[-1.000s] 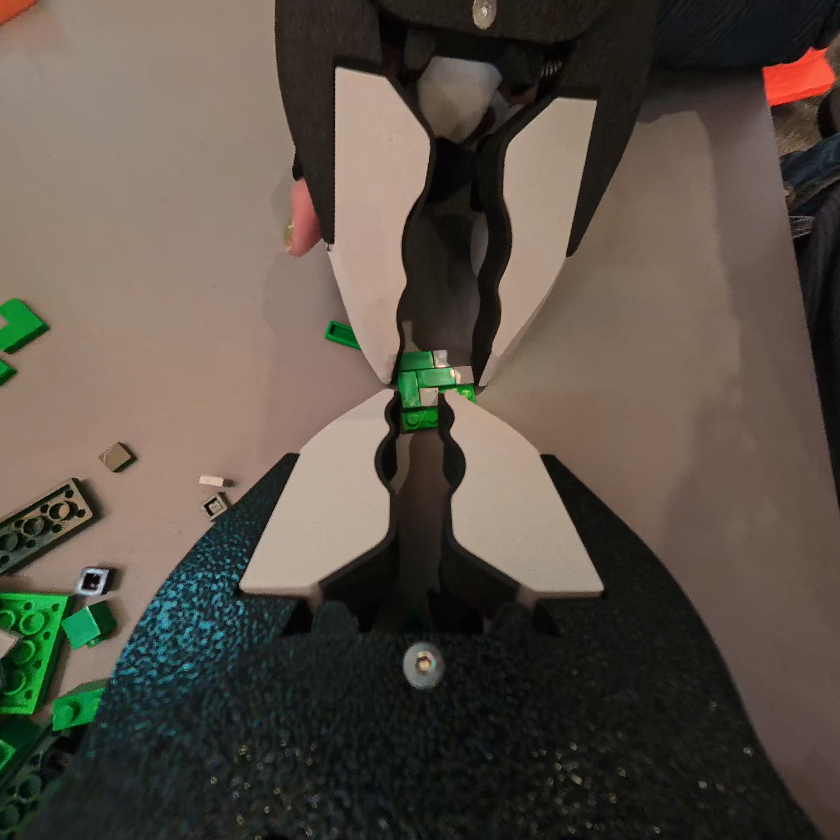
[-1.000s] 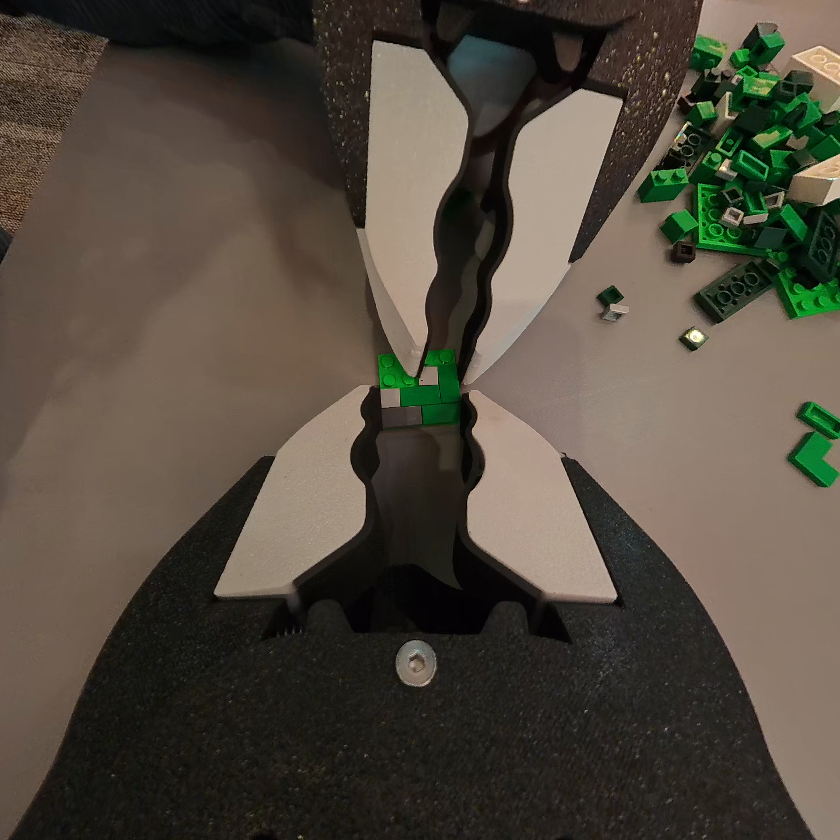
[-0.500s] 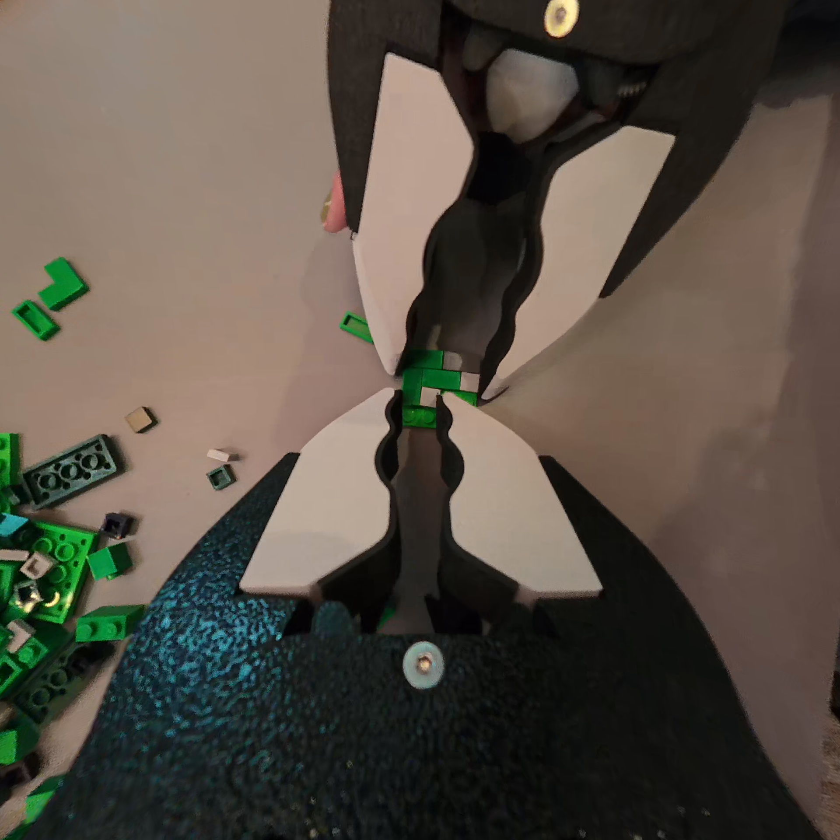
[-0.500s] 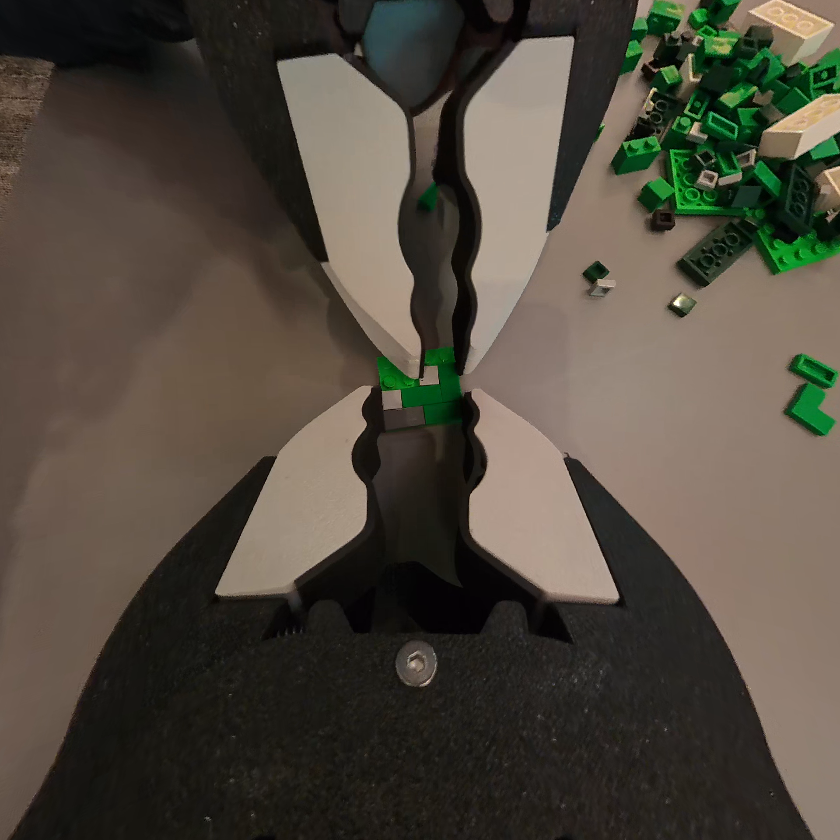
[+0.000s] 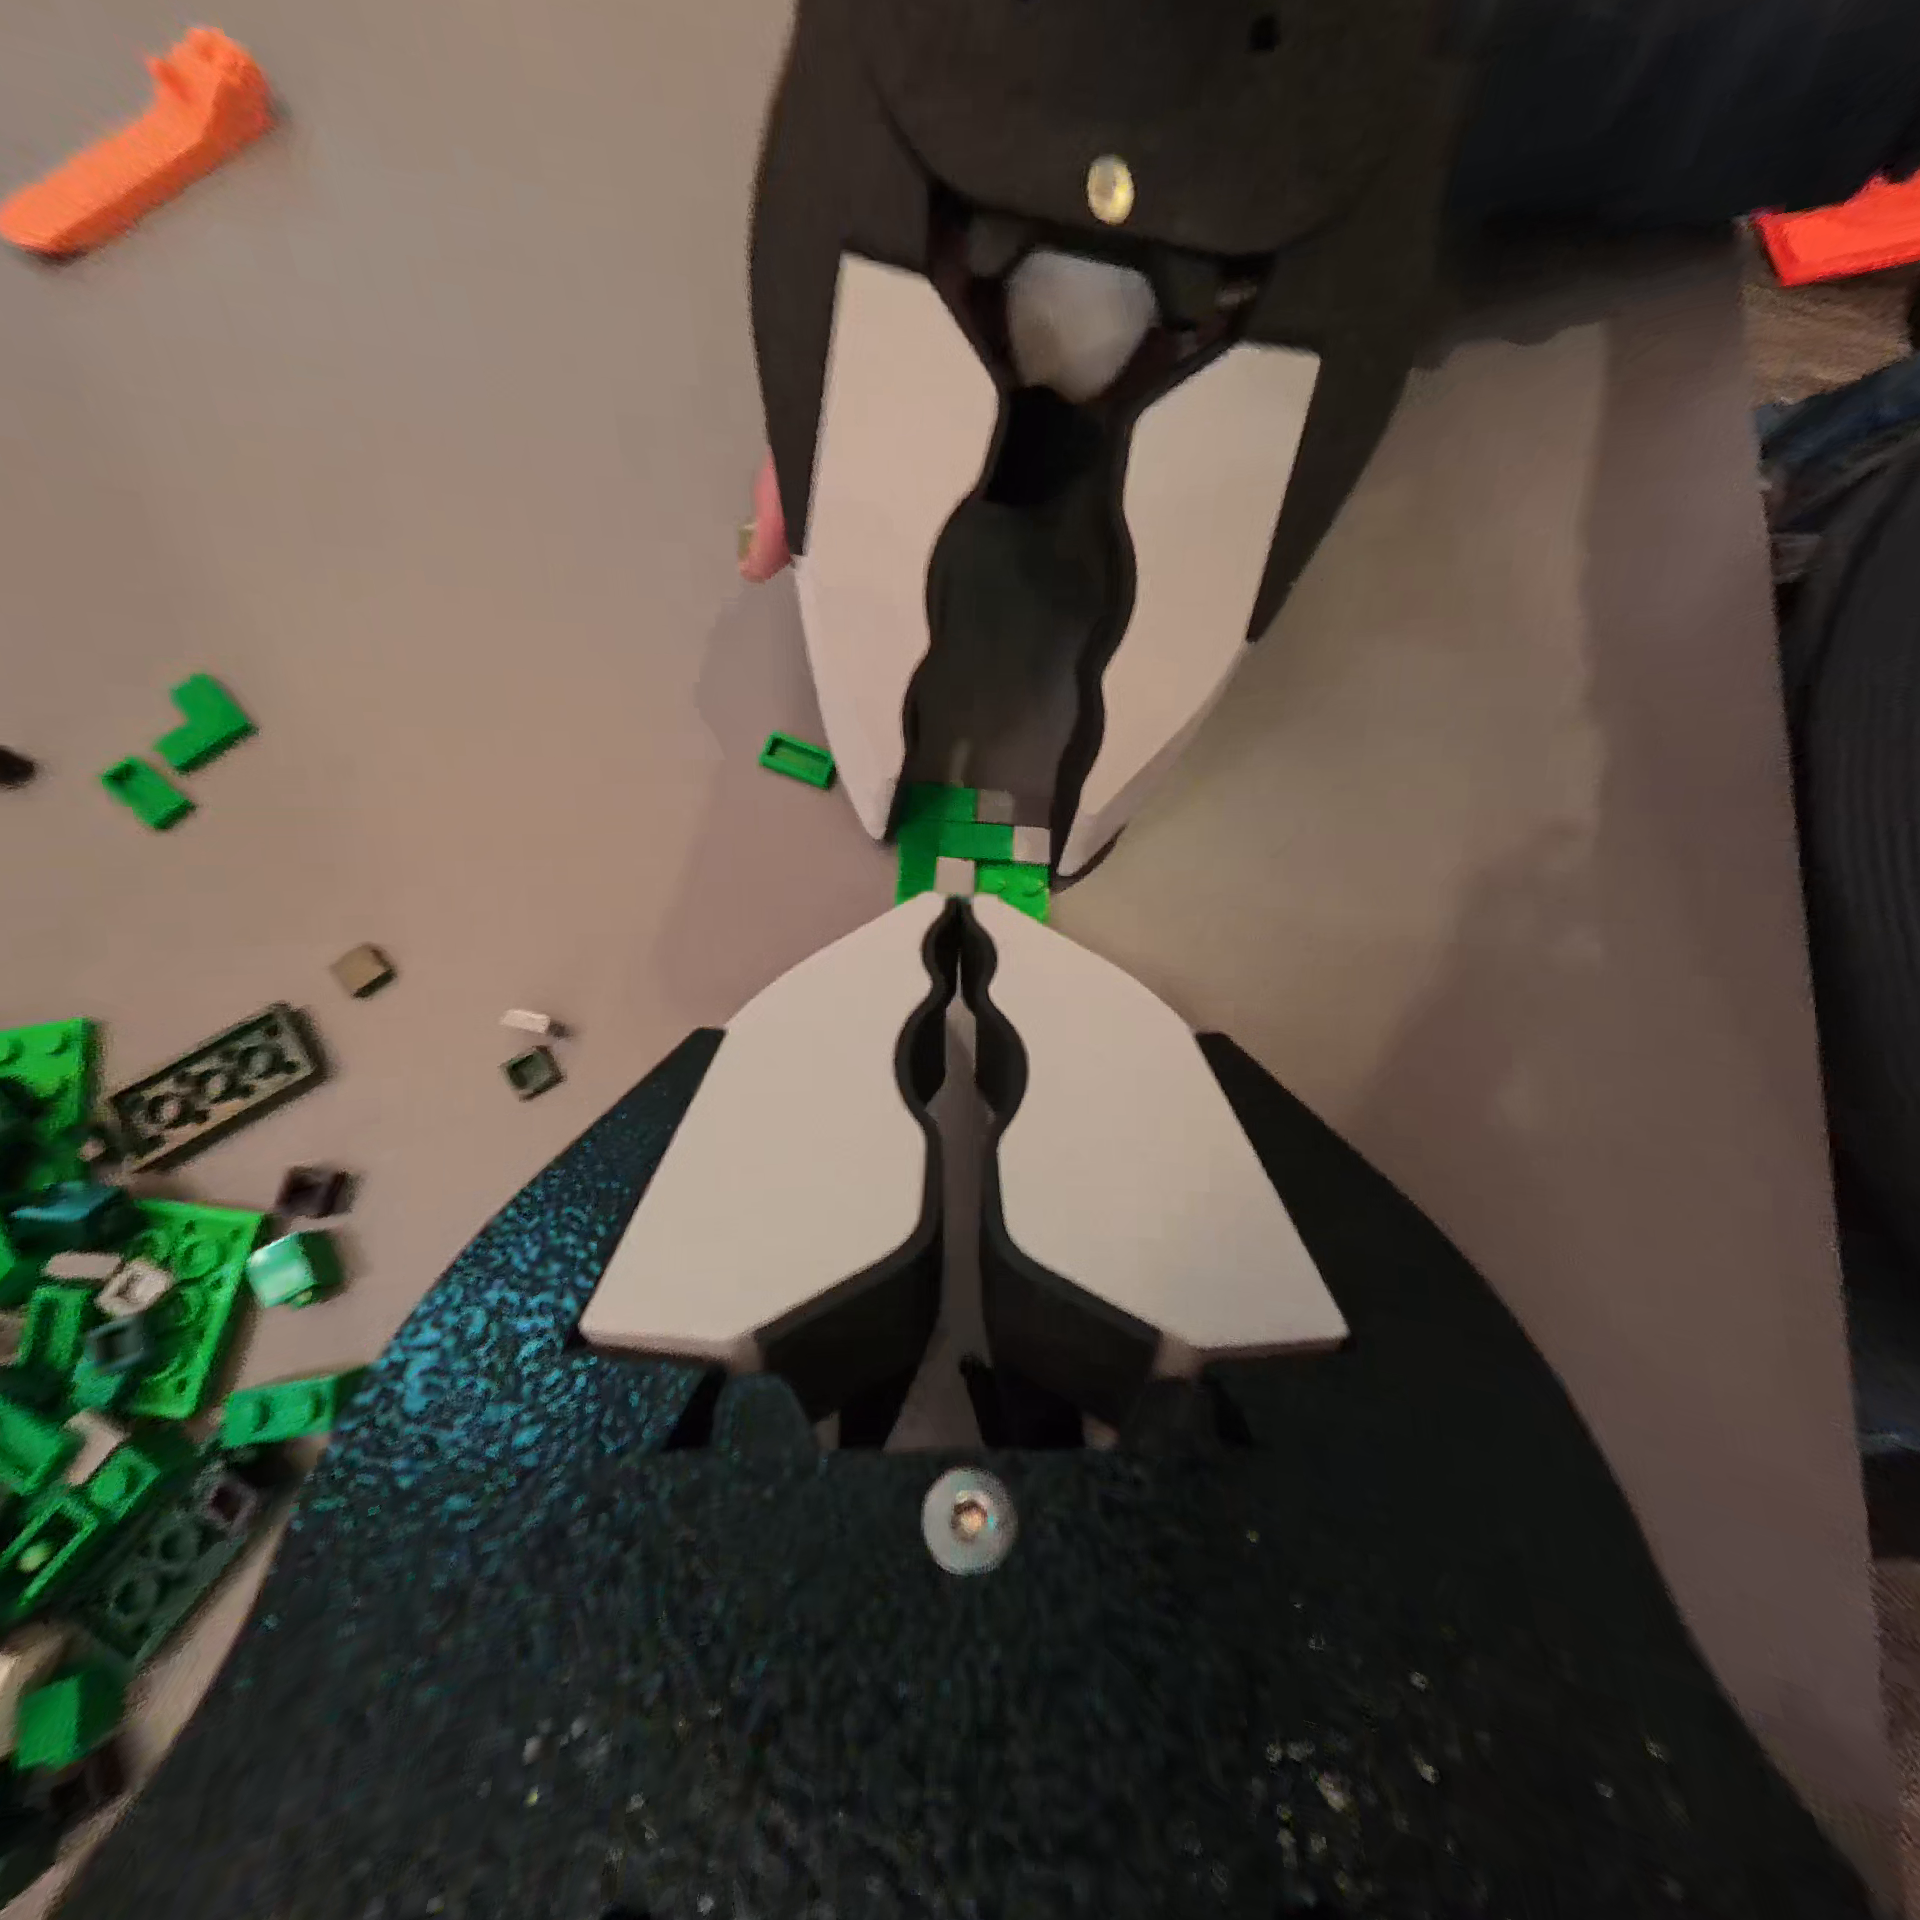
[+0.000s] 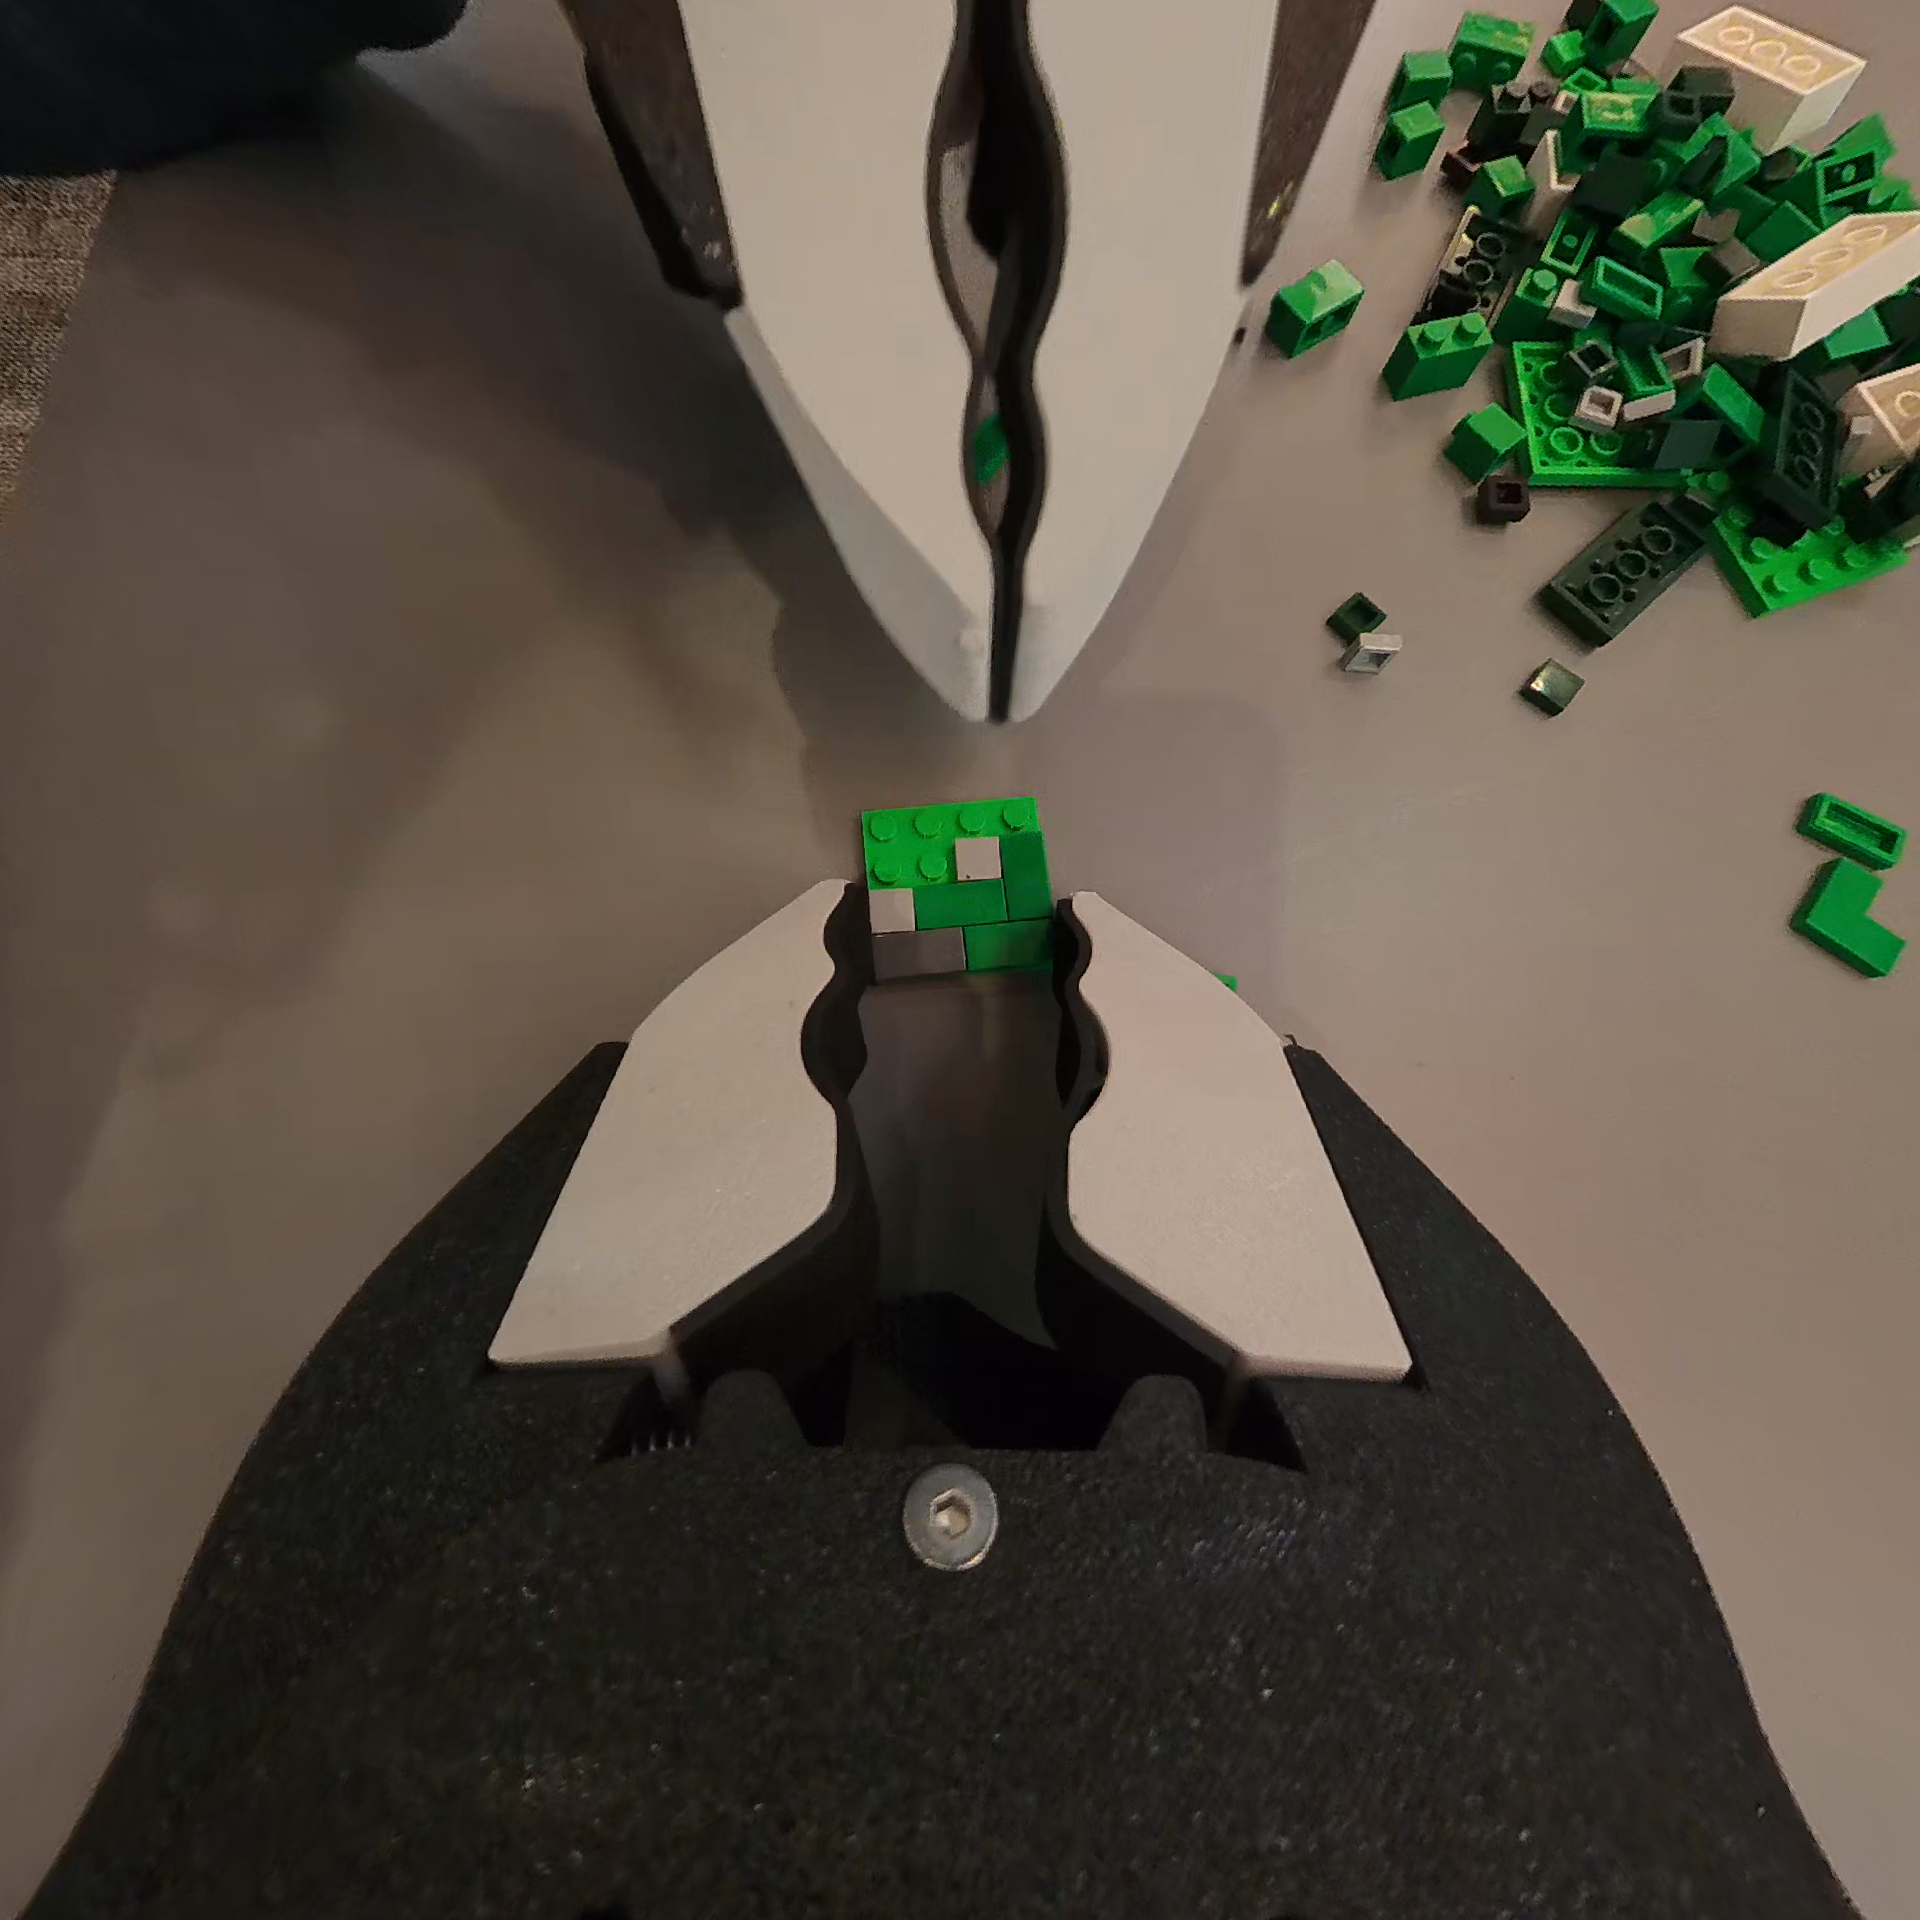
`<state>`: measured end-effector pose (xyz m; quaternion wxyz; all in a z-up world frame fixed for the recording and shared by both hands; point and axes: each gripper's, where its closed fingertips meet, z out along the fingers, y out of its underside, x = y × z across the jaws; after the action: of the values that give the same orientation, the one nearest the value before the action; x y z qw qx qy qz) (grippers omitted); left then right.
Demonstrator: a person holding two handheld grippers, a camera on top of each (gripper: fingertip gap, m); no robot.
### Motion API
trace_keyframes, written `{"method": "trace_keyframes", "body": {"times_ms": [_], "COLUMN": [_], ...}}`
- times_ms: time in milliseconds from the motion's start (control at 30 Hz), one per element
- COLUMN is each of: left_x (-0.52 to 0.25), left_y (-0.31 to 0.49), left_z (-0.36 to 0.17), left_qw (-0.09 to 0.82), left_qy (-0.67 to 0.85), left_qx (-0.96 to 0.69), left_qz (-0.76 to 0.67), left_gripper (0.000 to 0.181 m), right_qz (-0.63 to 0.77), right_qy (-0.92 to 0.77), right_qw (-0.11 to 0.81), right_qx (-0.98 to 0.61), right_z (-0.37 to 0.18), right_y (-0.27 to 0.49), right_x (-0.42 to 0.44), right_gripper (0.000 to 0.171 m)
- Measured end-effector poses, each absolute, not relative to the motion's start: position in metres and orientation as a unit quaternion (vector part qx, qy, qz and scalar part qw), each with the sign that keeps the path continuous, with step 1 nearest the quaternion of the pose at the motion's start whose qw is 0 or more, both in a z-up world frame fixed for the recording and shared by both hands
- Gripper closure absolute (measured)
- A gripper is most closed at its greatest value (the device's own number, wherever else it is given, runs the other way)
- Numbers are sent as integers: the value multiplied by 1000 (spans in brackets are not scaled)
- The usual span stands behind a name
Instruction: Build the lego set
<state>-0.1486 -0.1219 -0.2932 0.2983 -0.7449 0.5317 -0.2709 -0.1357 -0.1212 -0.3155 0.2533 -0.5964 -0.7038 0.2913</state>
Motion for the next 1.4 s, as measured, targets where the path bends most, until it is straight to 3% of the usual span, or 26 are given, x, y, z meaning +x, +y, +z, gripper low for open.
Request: {"method": "trace_keyframes", "body": {"times_ms": [100,967,1167,1400], "left_x": [-147,-138,-198,-218], "left_y": [-124,-118,-74,-51], "left_z": [-313,-309,-248,-271], "left_qw": [268,281,450,442], "left_qy": [553,521,394,348], "left_qx": [-753,-763,-763,-808], "left_qz": [-236,-260,-243,-176], "left_gripper": [181,181,181,181], "right_qz": [292,296,365,288], "right_qy": [-704,-704,-659,-648], "right_qw": [253,256,267,321], "right_qx": [-596,-593,-600,-627], "right_z": [-315,-314,-288,-294], "right_y": [-121,-123,-113,-70], "right_x": [-136,-137,-136,-142], "right_gripper": [138,139,139,146]}}
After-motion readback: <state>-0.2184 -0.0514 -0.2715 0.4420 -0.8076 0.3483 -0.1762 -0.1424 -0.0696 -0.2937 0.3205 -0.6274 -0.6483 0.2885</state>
